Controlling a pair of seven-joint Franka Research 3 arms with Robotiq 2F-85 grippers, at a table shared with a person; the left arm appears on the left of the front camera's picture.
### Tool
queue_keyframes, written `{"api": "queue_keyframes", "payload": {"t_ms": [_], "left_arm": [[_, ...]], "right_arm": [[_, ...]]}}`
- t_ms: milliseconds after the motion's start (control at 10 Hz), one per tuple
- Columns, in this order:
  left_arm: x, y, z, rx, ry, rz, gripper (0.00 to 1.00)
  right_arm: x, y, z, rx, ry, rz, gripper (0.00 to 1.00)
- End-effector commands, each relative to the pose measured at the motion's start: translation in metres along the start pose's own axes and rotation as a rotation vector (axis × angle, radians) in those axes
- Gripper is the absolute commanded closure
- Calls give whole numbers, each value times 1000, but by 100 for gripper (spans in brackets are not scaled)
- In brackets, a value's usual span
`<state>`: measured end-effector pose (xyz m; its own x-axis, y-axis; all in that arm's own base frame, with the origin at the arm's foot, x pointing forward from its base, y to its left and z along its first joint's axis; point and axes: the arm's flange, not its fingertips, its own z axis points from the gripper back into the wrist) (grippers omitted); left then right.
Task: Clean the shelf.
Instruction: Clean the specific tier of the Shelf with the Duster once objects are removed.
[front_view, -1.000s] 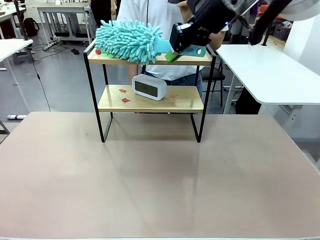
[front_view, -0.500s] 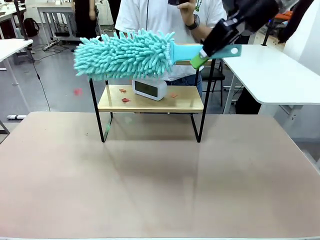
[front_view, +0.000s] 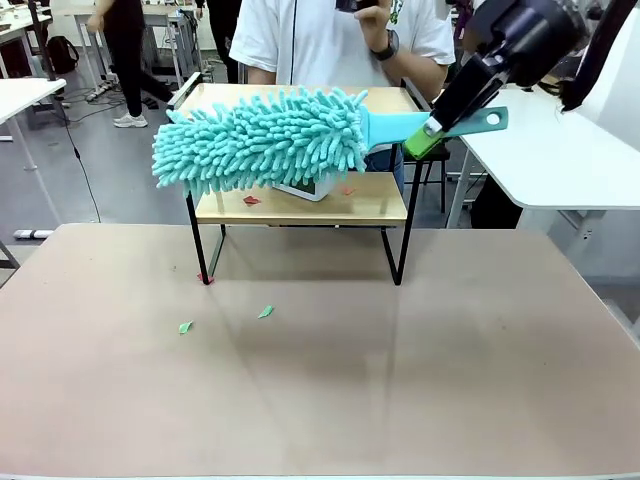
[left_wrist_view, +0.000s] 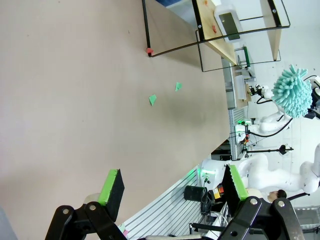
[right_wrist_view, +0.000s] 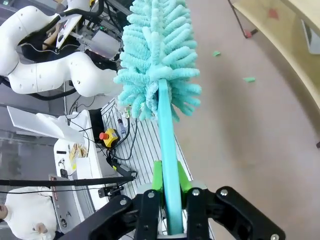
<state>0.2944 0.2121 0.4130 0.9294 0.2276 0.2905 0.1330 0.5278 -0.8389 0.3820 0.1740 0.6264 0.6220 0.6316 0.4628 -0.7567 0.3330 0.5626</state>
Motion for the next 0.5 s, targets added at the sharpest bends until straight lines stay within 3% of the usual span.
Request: {"api": "queue_keyframes", "payload": {"t_ms": [0, 200, 400], "left_arm": [[2, -1, -1, -25, -17, -26, 0], [2, -1, -1, -25, -17, -26, 0], [2, -1, -1, -25, -17, -26, 0]], "right_arm": [[5, 4, 4, 29, -25, 15, 88], [-7, 0, 21, 91, -43, -2, 88], [-43, -7, 65, 110, -103, -68, 88]]}}
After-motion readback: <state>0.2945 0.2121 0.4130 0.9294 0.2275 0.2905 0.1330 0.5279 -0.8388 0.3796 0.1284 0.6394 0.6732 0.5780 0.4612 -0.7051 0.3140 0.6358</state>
